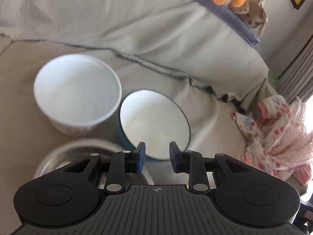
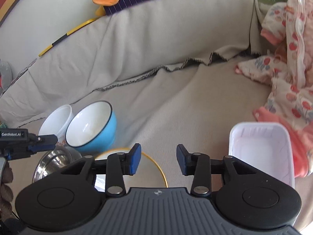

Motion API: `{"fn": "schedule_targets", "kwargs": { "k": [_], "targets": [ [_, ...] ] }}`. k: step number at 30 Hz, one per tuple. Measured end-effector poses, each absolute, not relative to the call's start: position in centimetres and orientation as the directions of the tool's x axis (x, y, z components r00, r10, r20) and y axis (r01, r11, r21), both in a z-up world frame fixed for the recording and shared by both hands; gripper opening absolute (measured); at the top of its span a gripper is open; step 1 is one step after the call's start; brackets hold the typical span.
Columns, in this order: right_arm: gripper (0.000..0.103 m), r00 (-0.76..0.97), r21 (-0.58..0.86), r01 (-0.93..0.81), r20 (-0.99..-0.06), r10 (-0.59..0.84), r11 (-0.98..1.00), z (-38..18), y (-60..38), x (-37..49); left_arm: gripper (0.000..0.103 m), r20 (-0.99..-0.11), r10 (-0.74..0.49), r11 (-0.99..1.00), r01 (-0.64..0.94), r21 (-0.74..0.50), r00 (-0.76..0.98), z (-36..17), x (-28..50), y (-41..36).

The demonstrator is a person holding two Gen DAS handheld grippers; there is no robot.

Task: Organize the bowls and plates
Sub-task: 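Grasp the blue enamel bowl rim with the right tool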

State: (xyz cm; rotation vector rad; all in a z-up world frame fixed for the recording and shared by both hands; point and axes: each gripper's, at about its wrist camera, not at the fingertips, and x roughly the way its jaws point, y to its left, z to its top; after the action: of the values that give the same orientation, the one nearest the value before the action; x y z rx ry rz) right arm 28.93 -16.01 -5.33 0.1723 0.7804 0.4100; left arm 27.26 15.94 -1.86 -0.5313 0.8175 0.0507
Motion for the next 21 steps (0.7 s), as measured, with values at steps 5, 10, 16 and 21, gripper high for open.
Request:
{"fn": "schedule_targets", "kwargs": {
  "k": [5,10,16,21],
  "targets": [
    [0.055,0.601,0.281,-0.278,-0.695,0.395,0.919,-2.3,-13.9,31.2,0.029,-0.668,-0.182,0.858,-0.216,-0.466,0.721,-1.3,28.7,18.7],
    [0.057,0.556,0.254,-0.268,-0.747,0.365,0.929,-2.7,-9.3,34.1,0.029,-0.713,-0.238,0.836,-0.234,-0.496,0.659,-3.2,29.0,21.0],
    [0.071,0.501,0.271,-0.354,-0.753,0.427,0.895,-3.9,-3.4,35.6,0.029,-0.72,-0.312,0.779,-0.267,-0.567,0.62,-5.9,28.9,22.8],
    [0.074,0.507,0.239,-0.327,-0.772,0.383,0.914,-5.8,-1.2,37.3,0.029,-0.709,-0.287,0.769,-0.287,-0.572,0.644,-6.2,29.8,23.2]
  ]
}}
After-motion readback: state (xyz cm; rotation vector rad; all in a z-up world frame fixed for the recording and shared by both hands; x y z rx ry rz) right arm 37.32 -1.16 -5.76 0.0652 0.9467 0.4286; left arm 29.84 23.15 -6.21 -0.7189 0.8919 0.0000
